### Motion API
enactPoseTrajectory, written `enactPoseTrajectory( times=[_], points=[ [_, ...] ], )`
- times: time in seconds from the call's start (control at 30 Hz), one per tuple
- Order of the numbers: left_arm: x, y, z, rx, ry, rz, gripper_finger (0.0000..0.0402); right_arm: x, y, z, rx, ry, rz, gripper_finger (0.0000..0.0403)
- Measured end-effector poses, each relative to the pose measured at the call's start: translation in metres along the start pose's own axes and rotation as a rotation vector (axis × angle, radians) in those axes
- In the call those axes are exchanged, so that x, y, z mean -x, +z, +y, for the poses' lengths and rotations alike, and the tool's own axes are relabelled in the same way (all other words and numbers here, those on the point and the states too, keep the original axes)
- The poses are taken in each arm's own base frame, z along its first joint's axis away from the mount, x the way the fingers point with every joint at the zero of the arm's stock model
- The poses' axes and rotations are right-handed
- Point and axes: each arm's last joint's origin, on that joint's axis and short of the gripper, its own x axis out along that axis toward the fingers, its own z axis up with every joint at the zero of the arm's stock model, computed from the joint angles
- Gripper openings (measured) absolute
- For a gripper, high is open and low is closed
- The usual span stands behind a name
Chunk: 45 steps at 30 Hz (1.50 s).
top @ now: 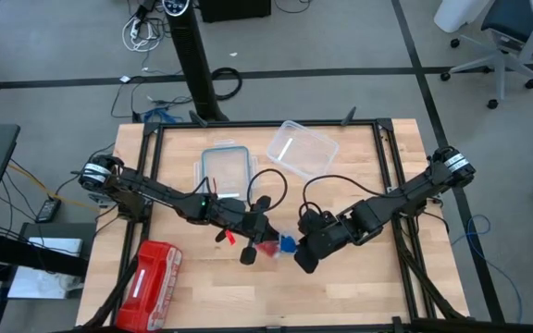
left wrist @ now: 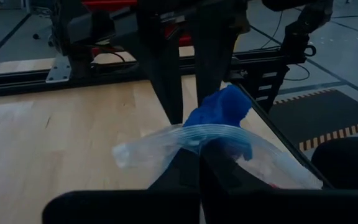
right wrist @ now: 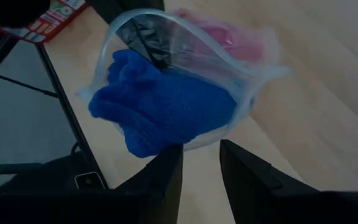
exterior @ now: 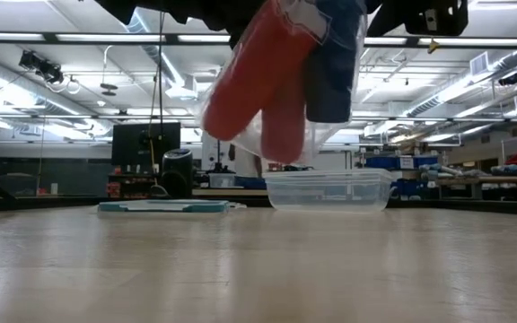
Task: Roll bandage
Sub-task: Put the blue bandage into the transparent zip bag
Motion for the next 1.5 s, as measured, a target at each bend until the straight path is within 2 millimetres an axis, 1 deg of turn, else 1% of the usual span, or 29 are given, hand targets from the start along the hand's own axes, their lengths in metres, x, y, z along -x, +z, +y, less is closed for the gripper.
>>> enactPoseTrajectory(
  times=[0.1, 0.2, 0.27, 0.33, 0.43, 0.6, 0.63, 0.77, 0.87, 1.07, 1.2, 1.33, 1.5],
  points=[
    [0.000, 0.000, 0.000, 0.000, 0.002, 0.001, 0.0000, 0.001, 0.000, 0.002, 0.119, 0.020, -0.005, 0.0111],
    [0.000, 0.000, 0.000, 0.009, -0.002, 0.004, 0.0000, 0.003, -0.004, 0.005, 0.328, 0.031, -0.006, 0.0111],
    [0.000, 0.000, -0.001, 0.038, -0.030, 0.006, 0.0000, 0.004, -0.009, 0.008, 0.434, 0.041, -0.005, 0.0111],
    [0.000, 0.000, -0.002, 0.058, -0.063, 0.008, 0.0000, 0.006, -0.014, 0.011, 0.491, 0.044, -0.009, 0.0111],
    [0.000, 0.000, -0.003, 0.060, -0.088, 0.008, 0.0000, 0.008, -0.020, 0.013, 0.529, 0.037, -0.025, 0.0111],
    [0.000, 0.000, -0.002, 0.061, -0.087, -0.001, 0.0000, 0.010, -0.024, 0.013, 0.623, 0.013, -0.037, 0.0108],
    [0.000, 0.001, -0.002, 0.064, -0.086, 0.000, 0.0000, 0.011, -0.025, 0.013, 0.658, 0.006, -0.033, 0.0107],
    [0.000, 0.001, -0.002, 0.105, -0.086, 0.000, 0.0000, 0.015, -0.034, 0.016, 0.887, -0.009, -0.052, 0.0100],
    [0.000, 0.001, -0.001, 0.147, -0.072, 0.000, 0.0000, 0.017, -0.038, 0.017, 1.012, -0.018, -0.065, 0.0093],
    [0.000, 0.001, -0.001, 0.222, -0.041, -0.001, 0.0000, 0.021, -0.047, 0.020, 1.151, -0.060, -0.103, 0.0082],
    [0.000, 0.001, -0.001, 0.243, -0.040, 0.000, 0.0000, 0.023, -0.050, 0.021, 1.230, -0.065, -0.107, 0.0085],
    [0.000, 0.001, -0.001, 0.244, -0.040, 0.000, 0.0000, 0.023, -0.051, 0.024, 1.261, -0.058, -0.138, 0.0101],
    [0.000, 0.001, -0.001, 0.264, -0.041, 0.001, 0.0000, 0.022, -0.048, 0.025, 1.316, -0.061, -0.152, 0.0142]
  ],
)
